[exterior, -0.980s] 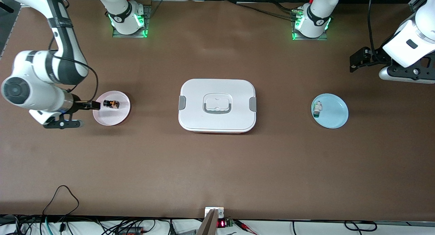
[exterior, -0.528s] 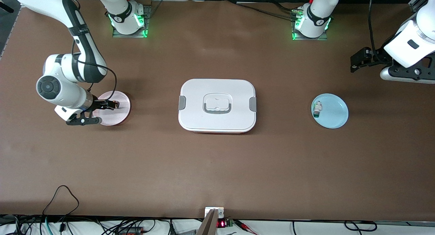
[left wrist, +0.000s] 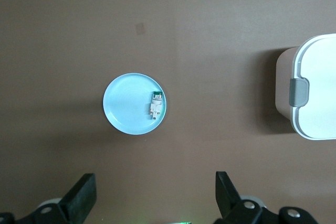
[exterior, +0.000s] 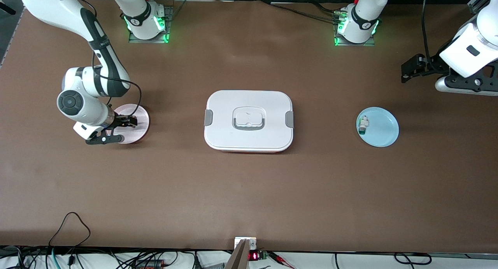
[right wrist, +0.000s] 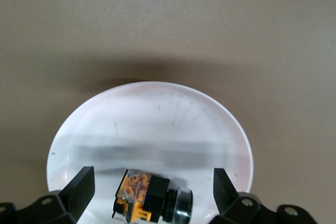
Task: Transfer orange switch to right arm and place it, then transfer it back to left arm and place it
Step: 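Close the right gripper on the orange switch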
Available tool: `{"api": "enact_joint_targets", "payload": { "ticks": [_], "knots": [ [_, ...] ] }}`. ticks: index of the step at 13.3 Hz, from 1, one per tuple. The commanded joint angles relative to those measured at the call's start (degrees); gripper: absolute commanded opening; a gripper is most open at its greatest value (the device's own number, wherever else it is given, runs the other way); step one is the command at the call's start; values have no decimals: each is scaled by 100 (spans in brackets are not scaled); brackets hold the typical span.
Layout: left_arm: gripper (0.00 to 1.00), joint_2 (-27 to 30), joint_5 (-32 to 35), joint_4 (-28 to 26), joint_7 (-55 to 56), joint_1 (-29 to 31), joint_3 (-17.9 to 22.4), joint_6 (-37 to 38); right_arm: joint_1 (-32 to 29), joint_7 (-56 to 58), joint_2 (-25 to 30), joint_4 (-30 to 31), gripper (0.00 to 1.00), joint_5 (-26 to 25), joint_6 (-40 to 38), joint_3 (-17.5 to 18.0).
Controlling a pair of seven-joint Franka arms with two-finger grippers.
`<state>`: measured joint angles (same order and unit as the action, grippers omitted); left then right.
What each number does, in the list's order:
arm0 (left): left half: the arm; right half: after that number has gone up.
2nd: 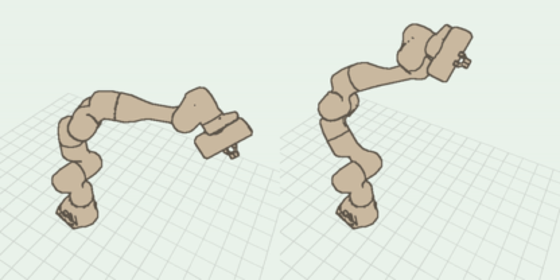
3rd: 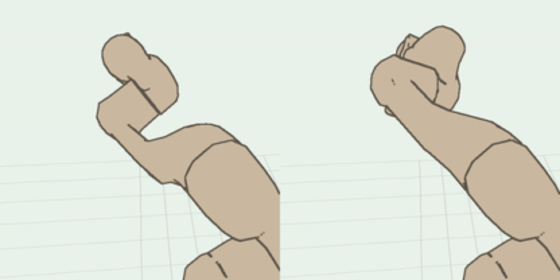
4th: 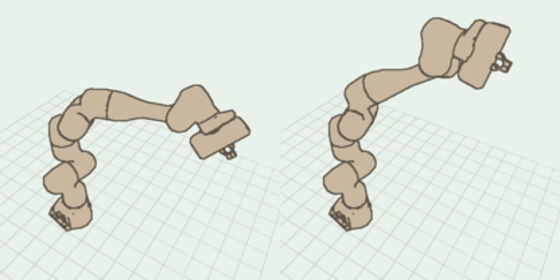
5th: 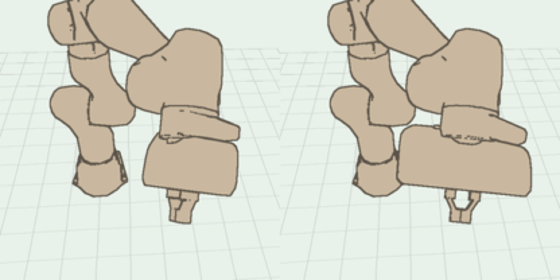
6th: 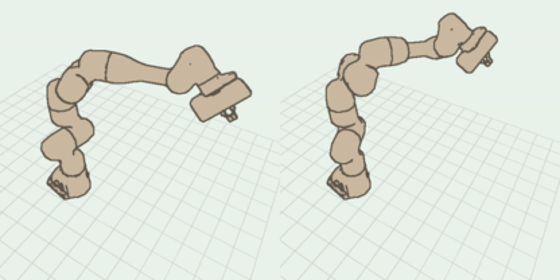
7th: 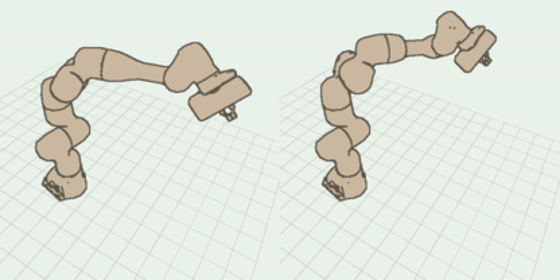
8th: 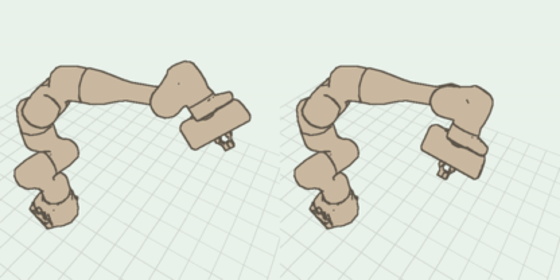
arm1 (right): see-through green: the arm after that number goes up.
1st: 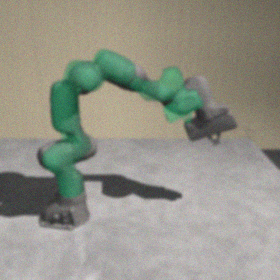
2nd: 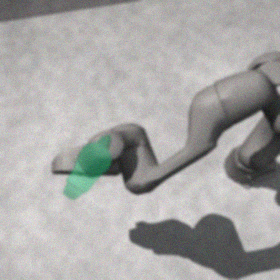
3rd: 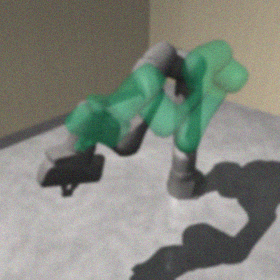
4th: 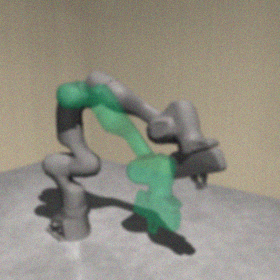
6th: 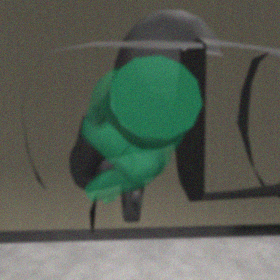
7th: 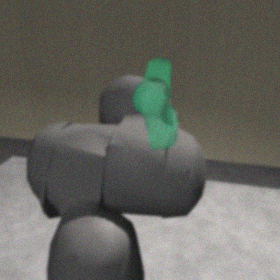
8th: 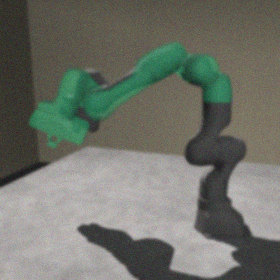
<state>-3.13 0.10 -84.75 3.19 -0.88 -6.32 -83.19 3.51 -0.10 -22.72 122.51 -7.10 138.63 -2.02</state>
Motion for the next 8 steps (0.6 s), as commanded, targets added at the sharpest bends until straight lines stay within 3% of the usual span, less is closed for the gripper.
{"api": "enact_joint_targets", "payload": {
  "ticks": [1,8],
  "knots": [
    [100,41,113,29,42,-26,8,57,18,-122,5,238,100,-125,279,8],
    [100,41,121,29,50,-26,-1,57,-26,-192,31,458,100,-116,261,-1]
  ]
}}
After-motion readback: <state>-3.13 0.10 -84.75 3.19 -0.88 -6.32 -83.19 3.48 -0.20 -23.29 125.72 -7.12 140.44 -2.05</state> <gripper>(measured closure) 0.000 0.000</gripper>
